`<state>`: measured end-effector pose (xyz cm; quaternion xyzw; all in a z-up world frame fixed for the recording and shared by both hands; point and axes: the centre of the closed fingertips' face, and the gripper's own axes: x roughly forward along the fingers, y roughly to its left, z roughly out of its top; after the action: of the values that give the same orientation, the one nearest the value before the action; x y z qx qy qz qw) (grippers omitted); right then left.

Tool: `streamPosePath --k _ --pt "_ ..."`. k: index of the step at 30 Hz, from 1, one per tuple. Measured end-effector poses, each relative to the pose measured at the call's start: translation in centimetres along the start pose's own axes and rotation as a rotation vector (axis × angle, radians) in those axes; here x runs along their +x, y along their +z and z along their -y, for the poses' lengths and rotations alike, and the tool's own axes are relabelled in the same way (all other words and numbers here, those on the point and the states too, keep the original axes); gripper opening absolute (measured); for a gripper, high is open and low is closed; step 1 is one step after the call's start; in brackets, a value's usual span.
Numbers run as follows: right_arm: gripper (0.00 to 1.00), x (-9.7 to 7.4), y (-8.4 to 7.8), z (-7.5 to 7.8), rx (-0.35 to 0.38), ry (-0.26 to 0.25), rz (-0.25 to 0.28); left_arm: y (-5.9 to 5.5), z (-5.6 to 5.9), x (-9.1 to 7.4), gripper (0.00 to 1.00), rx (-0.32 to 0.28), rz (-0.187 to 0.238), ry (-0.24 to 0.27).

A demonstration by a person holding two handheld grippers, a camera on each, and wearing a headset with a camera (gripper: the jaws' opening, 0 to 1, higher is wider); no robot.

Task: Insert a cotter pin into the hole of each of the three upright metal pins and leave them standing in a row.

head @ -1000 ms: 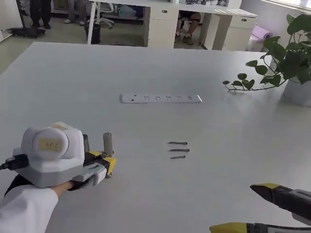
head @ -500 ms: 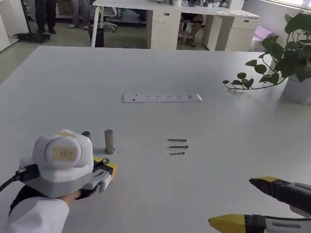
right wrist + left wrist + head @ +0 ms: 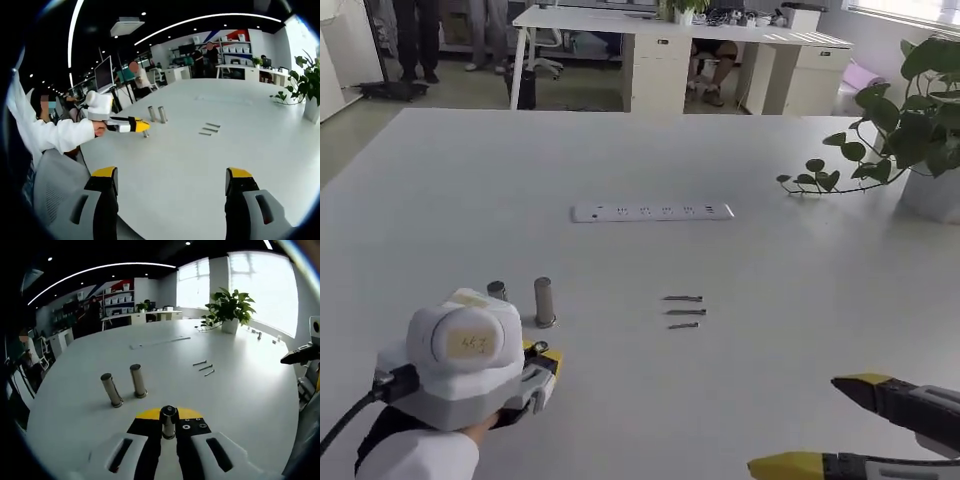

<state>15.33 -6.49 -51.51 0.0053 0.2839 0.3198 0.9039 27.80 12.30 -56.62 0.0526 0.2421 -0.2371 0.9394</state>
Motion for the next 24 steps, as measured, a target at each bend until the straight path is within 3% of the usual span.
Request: streamPosePath --k 5,7,9,12,13,18,24 --pt "0.87 0.0 -0.3 -0.3 -0.006 0.007 -0.016 -0.3 -0.2 0.2 0.07 -0.021 -0.009 0.026" --pt "0.87 0.0 -0.3 -0.2 -0.006 0.008 -0.014 -0.5 -0.4 0.3 0.07 -0.072 -0.003 0.036" --pt "0.87 -0.1 -0.3 -0.1 -0.002 0.006 -0.015 -0.5 -0.5 0.4 0.07 -0.082 0.002 0.036" --pt "0.87 -0.2 -0.2 0.0 -0.002 0.005 -0.014 -1.0 -0.4 0.5 0.07 -0.067 -0.023 0.030" --pt "0.87 -0.2 -0.2 0.0 -0.006 0.007 -0.018 -0.8 -0.5 0.3 0.07 -0.062 -0.007 0.037" --pt "0.87 0.0 -0.3 -0.3 -0.017 0.018 -0.027 -0.9 -0.8 0.3 0.07 -0.070 -0.013 0.042" --pt "0.87 0.3 -0.3 -0.7 -0.028 0.028 -0.037 -1.0 -0.2 0.1 0.08 0.010 -0.037 0.028"
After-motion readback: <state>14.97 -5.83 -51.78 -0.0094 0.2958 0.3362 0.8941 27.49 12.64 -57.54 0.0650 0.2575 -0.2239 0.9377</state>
